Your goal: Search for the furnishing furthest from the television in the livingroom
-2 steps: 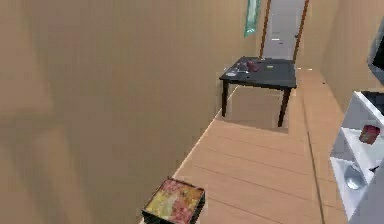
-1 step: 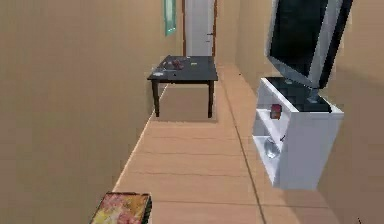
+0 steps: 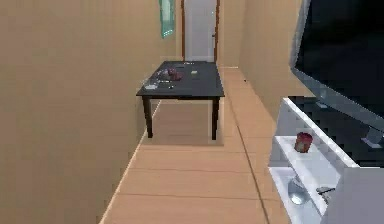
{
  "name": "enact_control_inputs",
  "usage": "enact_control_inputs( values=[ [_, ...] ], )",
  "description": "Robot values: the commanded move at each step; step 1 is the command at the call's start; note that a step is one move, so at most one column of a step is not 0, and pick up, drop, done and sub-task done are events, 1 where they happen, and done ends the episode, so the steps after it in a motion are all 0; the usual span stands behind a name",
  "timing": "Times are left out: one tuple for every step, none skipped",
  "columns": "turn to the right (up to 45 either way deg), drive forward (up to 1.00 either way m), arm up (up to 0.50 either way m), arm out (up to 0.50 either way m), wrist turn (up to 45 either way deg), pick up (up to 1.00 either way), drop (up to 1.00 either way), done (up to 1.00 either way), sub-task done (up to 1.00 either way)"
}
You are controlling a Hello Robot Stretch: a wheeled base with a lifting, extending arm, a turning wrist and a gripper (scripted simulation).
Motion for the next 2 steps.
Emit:
enact_control_inputs(
  values=[
    [-45.0,0.00,0.00,0.00,0.0,0.00,0.00,0.00,0.00],
    [-45.0,0.00,0.00,0.00,0.0,0.00,0.00,0.00,0.00]
  ],
)
